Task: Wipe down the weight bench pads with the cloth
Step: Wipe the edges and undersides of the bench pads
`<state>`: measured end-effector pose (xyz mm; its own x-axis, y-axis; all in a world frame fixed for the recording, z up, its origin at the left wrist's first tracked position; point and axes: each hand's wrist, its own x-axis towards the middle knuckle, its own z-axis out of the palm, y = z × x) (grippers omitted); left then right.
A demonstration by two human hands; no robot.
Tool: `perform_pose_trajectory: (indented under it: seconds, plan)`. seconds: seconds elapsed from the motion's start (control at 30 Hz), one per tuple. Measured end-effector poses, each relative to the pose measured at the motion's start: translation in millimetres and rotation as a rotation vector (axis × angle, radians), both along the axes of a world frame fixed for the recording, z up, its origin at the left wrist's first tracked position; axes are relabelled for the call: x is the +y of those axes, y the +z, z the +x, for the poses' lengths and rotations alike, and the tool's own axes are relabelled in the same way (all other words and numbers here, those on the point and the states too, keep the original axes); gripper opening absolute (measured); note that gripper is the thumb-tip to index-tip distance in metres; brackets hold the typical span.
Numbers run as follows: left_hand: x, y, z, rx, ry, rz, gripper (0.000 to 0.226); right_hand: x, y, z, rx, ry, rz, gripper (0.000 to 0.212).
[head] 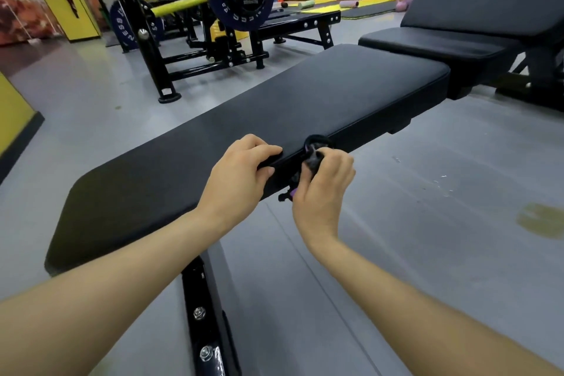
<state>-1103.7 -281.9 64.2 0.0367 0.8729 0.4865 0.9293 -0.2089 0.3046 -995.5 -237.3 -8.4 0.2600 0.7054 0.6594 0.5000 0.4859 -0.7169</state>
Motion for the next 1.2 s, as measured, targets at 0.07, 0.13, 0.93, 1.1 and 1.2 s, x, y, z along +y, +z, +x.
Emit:
perform_pose_trajectory:
  seconds: [0.07,0.13,0.93,1.1,1.2]
  plan:
    - [-1,2,2,-0.016,0.010,-0.021,0.033,0,0,6,-0.033,0.047,-0.010,0.028]
    - [-3,4,4,-0.025,0.028,-0.036,0.033,3,2,13,-0.054,0.061,-0.008,0.024]
    - [-72,-31,-56,0.008,0.171,0.150,0.033,-32,0,-44,0.240,0.046,-0.024,0.026]
    - [-104,-41,-87,0.051,0.220,0.164,0.037,-91,-35,-113,-0.107,0.237,0.076,0.018]
    - [-113,-42,-97,0.057,0.211,0.172,0.036,-69,-32,-87,-0.158,0.209,0.115,0.021]
